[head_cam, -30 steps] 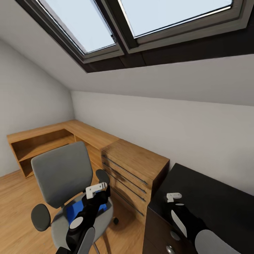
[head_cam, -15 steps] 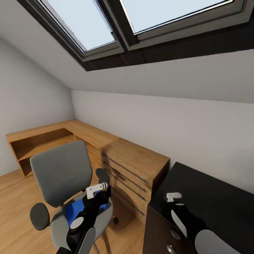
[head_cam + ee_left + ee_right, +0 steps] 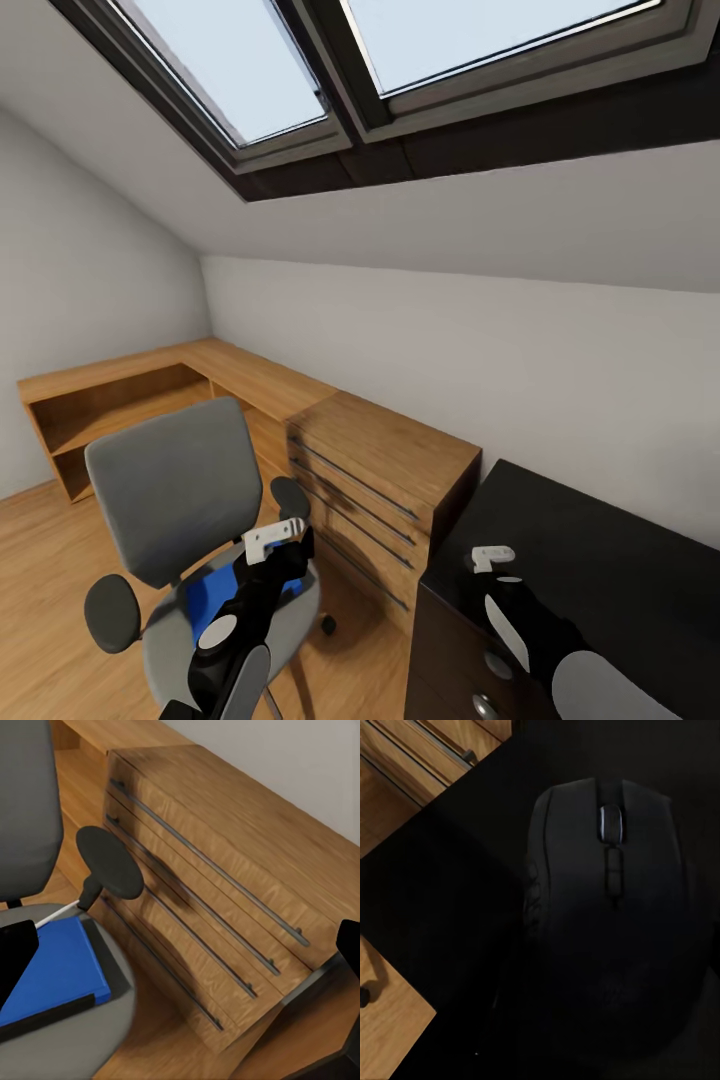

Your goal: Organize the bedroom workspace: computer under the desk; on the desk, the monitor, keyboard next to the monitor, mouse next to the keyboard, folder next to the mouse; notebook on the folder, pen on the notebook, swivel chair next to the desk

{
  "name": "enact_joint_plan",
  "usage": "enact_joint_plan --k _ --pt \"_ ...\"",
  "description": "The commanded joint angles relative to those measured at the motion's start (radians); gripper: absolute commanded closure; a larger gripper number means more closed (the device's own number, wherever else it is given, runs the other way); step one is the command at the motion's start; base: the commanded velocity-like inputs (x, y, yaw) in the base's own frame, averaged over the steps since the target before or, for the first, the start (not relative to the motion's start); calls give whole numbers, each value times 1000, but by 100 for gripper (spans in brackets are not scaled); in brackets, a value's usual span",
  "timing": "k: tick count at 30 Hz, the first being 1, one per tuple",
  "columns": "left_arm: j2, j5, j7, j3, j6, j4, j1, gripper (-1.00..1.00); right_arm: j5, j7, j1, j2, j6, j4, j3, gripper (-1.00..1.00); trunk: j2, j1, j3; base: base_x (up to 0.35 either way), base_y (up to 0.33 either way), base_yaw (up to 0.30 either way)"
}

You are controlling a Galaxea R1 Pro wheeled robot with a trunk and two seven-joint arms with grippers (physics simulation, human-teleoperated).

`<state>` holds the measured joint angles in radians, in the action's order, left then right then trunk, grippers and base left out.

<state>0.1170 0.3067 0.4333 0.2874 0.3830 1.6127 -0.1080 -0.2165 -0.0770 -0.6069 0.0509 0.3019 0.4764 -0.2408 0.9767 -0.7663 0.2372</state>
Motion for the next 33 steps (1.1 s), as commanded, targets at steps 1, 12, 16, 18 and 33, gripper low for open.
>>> enact_joint_plan --k 1,12,16,18,33 --pt "0 9 8 1 3 1 -1 -100 -12 -6 -1 1 5 2 -8 100 1 0 1 54 0 0" --pt "0 9 8 2 2 2 -1 -100 -11 37 -1 0 7 2 -11 100 1 0 1 63 0 0" --pt "0 9 8 2 2 2 -1 -100 -11 54 -1 0 7 2 -11 100 1 0 1 1 0 0" --pt "0 9 8 2 2 3 -1 -100 -8 87 -1 1 5 2 -11 100 1 0 1 0 0 0" --pt "0 9 8 2 2 3 -1 -100 -1 131 -1 3 5 3 -9 100 99 -54 45 0 0 0"
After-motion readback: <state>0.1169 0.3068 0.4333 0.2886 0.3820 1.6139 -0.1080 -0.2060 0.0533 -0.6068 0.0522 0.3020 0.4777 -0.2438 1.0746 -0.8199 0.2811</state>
